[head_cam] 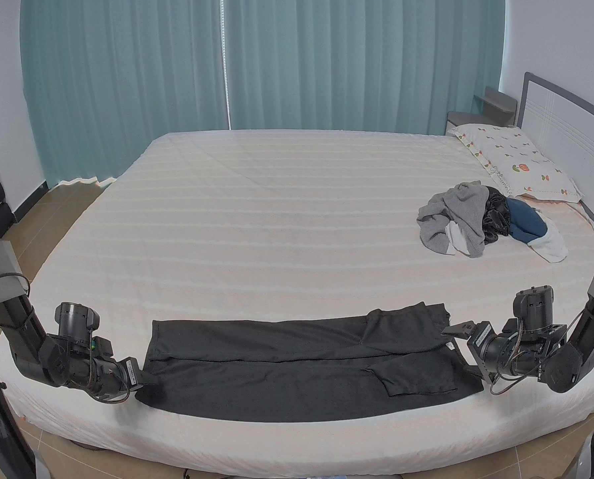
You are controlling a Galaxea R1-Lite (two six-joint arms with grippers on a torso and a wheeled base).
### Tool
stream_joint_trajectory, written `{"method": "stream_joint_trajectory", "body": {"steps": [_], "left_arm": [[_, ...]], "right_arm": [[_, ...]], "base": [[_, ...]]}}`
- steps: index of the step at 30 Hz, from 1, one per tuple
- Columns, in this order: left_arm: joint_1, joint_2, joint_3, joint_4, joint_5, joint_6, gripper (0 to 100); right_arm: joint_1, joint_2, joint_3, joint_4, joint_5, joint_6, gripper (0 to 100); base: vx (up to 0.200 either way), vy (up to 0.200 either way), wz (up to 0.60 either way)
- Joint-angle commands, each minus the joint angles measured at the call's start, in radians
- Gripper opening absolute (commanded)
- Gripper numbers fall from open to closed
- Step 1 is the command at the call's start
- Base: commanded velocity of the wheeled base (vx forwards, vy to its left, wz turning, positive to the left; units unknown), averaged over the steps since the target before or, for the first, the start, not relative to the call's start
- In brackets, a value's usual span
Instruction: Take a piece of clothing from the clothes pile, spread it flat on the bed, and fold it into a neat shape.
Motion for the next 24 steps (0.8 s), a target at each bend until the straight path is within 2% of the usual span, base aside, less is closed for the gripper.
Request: {"method": "stream_joint_trajectory", "body": {"steps": [1, 11, 16, 17, 24], "left_arm": [[0.008, -0.004, 0.002, 0.008, 0.004, 0.012, 0], [0.030, -0.008, 0.002, 0.068, 0.007, 0.077, 0], [0.033, -0.011, -0.006, 0.074, 0.008, 0.078, 0], [0.035, -0.015, -0.009, 0.074, 0.008, 0.075, 100], [0.058, -0.061, -0.018, 0.071, -0.010, 0.070, 100]], "right_arm": [[0.000, 0.000, 0.001, 0.000, 0.001, 0.000, 100], [-0.012, -0.002, 0.000, 0.000, 0.002, -0.001, 100], [-0.012, -0.002, 0.000, 0.000, 0.002, -0.001, 100], [-0.012, 0.000, 0.000, 0.000, 0.002, -0.001, 100], [-0.014, -0.003, -0.005, 0.000, 0.002, -0.001, 100]], "base": [[0.000, 0.000, 0.00], [0.000, 0.000, 0.00], [0.000, 0.000, 0.00], [0.000, 0.000, 0.00], [0.000, 0.000, 0.00]]}}
